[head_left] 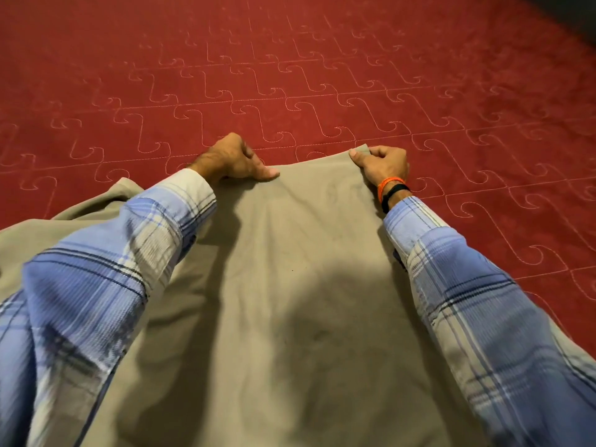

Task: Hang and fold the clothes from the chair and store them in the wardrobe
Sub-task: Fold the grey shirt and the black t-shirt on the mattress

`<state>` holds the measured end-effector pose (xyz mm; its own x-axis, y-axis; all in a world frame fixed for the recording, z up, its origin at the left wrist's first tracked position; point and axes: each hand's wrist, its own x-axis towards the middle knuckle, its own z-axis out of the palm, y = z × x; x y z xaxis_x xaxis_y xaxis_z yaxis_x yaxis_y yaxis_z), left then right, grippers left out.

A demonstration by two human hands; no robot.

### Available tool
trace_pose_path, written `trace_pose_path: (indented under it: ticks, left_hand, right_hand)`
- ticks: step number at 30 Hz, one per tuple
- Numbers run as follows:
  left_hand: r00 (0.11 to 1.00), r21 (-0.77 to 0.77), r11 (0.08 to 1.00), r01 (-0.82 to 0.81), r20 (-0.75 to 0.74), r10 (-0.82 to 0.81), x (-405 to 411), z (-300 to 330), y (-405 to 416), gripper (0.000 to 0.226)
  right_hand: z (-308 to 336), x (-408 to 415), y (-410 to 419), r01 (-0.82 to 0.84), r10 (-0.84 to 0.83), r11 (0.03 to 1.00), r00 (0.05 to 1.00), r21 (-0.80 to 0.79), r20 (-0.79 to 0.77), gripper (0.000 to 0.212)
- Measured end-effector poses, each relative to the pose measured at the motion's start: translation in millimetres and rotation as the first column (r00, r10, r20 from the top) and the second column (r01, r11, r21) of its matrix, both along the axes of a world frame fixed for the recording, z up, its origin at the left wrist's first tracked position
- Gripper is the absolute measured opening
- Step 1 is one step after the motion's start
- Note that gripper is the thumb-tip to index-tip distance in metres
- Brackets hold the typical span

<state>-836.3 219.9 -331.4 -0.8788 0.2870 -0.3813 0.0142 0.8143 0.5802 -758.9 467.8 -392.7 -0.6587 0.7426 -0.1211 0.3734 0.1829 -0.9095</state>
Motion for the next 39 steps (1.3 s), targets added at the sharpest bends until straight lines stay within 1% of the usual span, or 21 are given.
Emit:
trace_pose_path:
  ticks: [2, 5, 6, 8, 11, 13, 15, 18, 19, 21, 22, 25, 27, 29, 30, 31, 32, 34, 35, 37, 39]
  left_hand:
    - [0.998, -0.009, 1.000, 0.030, 0.060, -0.029, -1.8, -1.6, -1.8, 0.031]
    - [0.999, 0.016, 1.000, -0.005, 0.051, 0.005, -3.9, -4.9, -0.5, 0.013]
    - [0.999, 0.022, 0.999, -0.030, 0.033, 0.029, -3.6, -5.7, 0.8, 0.016]
    - [0.996, 0.034, 0.996, -0.088, -0.022, 0.088, -3.1, -7.4, 3.7, 0.029]
    - [0.981, 0.041, 0.989, -0.145, -0.126, 0.149, -0.8, -10.1, 6.2, 0.037]
    - [0.975, 0.037, 0.986, -0.161, -0.151, 0.165, -1.4, -12.6, 5.8, 0.042]
    - [0.983, 0.006, 0.992, -0.128, -0.131, 0.128, -3.6, -13.8, 4.2, 0.045]
    - [0.999, -0.064, 0.997, -0.038, 0.004, 0.039, -10.6, -11.5, -0.9, 0.046]
    - [0.999, -0.100, 0.995, -0.017, 0.026, 0.019, -12.8, -10.3, -2.5, 0.049]
    - [1.000, -0.169, 0.986, 0.007, 0.017, -0.005, -16.7, -10.5, -5.0, 0.049]
    - [1.000, -0.162, 0.987, 0.001, 0.007, 0.000, -18.5, -11.7, -5.4, 0.047]
    - [0.998, -0.036, 0.998, -0.061, -0.026, 0.060, -18.1, -14.7, -2.4, 0.033]
    - [0.984, 0.050, 0.990, -0.132, -0.113, 0.137, -17.0, -19.8, -2.6, 0.029]
    - [0.968, 0.106, 0.983, -0.151, -0.185, 0.169, -13.1, -23.4, -5.9, 0.029]
    - [0.965, 0.084, 0.989, -0.123, -0.224, 0.139, -11.9, -25.6, -8.0, 0.031]
    - [0.962, 0.009, 0.997, -0.077, -0.262, 0.077, -11.6, -28.9, -10.9, 0.036]
    - [0.953, -0.094, 0.995, -0.039, -0.302, 0.009, -11.0, -30.7, -13.5, 0.044]
    - [0.921, -0.287, 0.958, -0.011, -0.375, -0.101, -8.5, -29.8, -15.6, 0.061]
    - [0.899, -0.330, 0.944, -0.013, -0.416, -0.133, -7.5, -29.0, -15.0, 0.065]
    - [0.845, -0.349, 0.937, -0.013, -0.505, -0.177, -4.8, -30.0, -12.6, 0.064]
    - [0.807, -0.351, 0.936, 0.002, -0.552, -0.209, 0.2, -37.1, -11.7, 0.060]
  right_hand:
    - [0.4, -0.2, -0.8, 0.001, -0.001, 0.999, 1.000, 0.034, 0.011, 0.027]
    - [0.8, -0.5, -0.1, 0.010, -0.012, 0.999, 0.999, 0.041, 0.048, 0.028]
    - [1.4, -0.4, 0.3, 0.008, -0.011, 0.999, 0.998, 0.045, 0.056, 0.027]
    - [0.5, -0.3, 0.1, 0.013, -0.016, 0.998, 0.998, 0.055, 0.054, 0.025]
    - [-3.6, -0.8, -1.5, 0.029, -0.030, 0.998, 0.999, 0.059, 0.024, 0.023]
    - [-4.7, -0.7, -3.2, 0.046, -0.048, 0.997, 0.999, 0.067, 0.023, 0.024]
    - [-4.6, -0.4, -4.6, 0.060, -0.062, 0.995, 0.998, 0.085, 0.020, 0.025]
    - [-3.5, 0.5, -5.8, 0.078, -0.081, 0.992, 0.996, 0.094, 0.023, 0.023]
    - [-3.1, 0.6, -6.4, 0.084, -0.087, 0.992, 0.996, 0.093, 0.026, 0.022]
    - [-2.5, 0.9, -8.3, 0.091, -0.095, 0.991, 0.995, 0.094, 0.040, 0.018]
    - [-1.9, 0.9, -8.9, 0.092, -0.097, 0.991, 0.994, 0.098, 0.046, 0.017]
    - [-1.7, 0.4, -7.8, 0.104, -0.108, 0.989, 0.993, 0.103, 0.044, 0.014]
    - [-2.4, 0.5, -6.7, 0.111, -0.115, 0.987, 0.993, 0.116, 0.030, 0.012]
    - [-3.6, 1.8, -7.5, 0.123, -0.126, 0.983, 0.992, 0.134, 0.015, 0.016]
    - [-4.3, 2.5, -8.9, 0.129, -0.132, 0.980, 0.991, 0.153, 0.011, 0.017]
    - [-5.3, 3.2, -10.6, 0.133, -0.137, 0.974, 0.990, 0.182, 0.014, 0.018]
    - [-5.8, 4.0, -12.6, 0.132, -0.140, 0.966, 0.990, 0.222, 0.020, 0.018]
    - [-6.6, 5.5, -15.8, 0.118, -0.136, 0.945, 0.990, 0.305, 0.037, 0.017]
    - [-6.0, 6.3, -17.0, 0.106, -0.129, 0.937, 0.991, 0.334, 0.048, 0.018]
    - [-3.7, 7.2, -18.2, 0.078, -0.116, 0.916, 0.991, 0.395, 0.073, 0.019]
    - [-1.5, 7.1, -19.8, 0.014, -0.093, 0.859, 0.987, 0.512, 0.129, 0.023]
